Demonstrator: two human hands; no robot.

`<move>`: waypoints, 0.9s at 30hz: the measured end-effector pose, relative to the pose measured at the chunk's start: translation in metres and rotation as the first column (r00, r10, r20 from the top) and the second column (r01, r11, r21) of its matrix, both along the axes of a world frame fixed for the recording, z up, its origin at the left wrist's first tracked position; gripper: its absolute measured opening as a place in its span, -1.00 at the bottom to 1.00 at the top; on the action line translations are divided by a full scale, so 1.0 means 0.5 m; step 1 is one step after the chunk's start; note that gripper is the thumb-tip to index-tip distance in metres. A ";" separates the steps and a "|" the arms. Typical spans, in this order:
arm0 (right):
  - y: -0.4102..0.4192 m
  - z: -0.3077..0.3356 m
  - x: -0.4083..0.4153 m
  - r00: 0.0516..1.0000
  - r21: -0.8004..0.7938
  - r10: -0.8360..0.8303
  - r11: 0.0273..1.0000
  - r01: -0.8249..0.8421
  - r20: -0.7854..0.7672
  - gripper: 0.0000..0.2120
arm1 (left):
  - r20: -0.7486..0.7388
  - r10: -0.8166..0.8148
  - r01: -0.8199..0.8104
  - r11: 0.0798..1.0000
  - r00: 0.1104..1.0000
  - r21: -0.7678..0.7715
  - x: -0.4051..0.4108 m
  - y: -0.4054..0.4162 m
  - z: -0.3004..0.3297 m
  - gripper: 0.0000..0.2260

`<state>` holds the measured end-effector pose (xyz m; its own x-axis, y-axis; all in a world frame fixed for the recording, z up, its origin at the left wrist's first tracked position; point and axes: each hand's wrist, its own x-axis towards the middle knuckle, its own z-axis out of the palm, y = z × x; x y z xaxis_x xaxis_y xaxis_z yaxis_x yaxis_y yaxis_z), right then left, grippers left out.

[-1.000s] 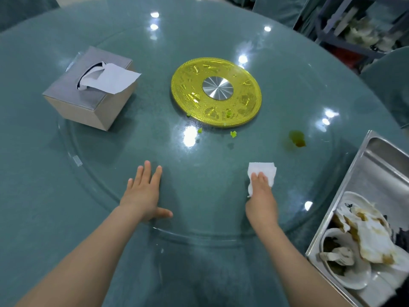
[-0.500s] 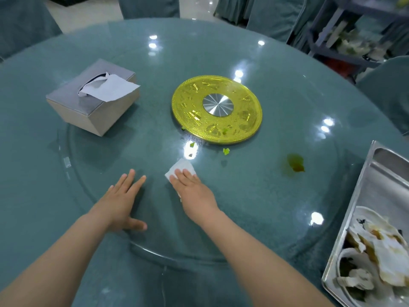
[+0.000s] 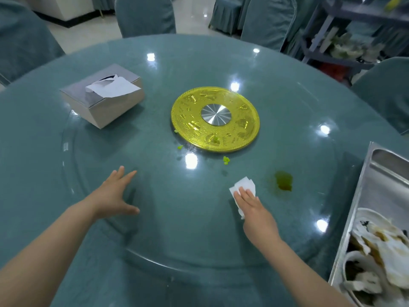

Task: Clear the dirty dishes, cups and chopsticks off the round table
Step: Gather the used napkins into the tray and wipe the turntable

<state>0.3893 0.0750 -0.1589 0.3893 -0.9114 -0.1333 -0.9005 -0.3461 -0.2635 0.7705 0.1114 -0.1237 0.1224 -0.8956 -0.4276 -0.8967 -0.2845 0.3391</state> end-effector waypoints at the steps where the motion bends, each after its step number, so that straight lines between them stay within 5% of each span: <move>1: 0.014 0.002 -0.016 1.000 0.006 -0.002 1.000 0.002 0.002 -0.24 | -0.018 0.013 -0.013 0.999 1.000 -0.039 -0.020 0.003 -0.003 0.07; 5: 0.051 0.008 -0.066 0.996 0.041 -0.089 0.995 0.090 -0.004 -0.22 | -0.035 0.051 -0.054 0.995 0.998 -0.087 -0.095 0.007 -0.015 0.10; 13: 0.063 0.010 -0.109 0.871 0.058 -0.490 0.869 0.491 -0.035 -0.35 | 0.023 0.108 -0.109 0.991 0.994 0.078 -0.188 0.004 -0.013 0.23; 17: 0.005 0.005 -0.108 0.838 -0.052 -0.517 0.855 0.517 -0.174 -0.38 | 0.077 0.068 -0.074 0.994 0.995 0.084 -0.188 0.002 -0.005 0.22; 27: -0.148 0.017 -0.038 0.846 0.007 -0.530 0.847 0.531 -0.052 -0.43 | 0.112 0.052 -0.064 0.992 0.992 0.107 -0.204 0.000 -0.001 0.23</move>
<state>0.3703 0.0008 -0.1505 -0.1597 -0.9741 -0.1598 -0.9565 0.1927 -0.2188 0.6685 0.1111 -0.1242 0.2236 -0.8342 -0.5041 -0.9076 -0.3668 0.2043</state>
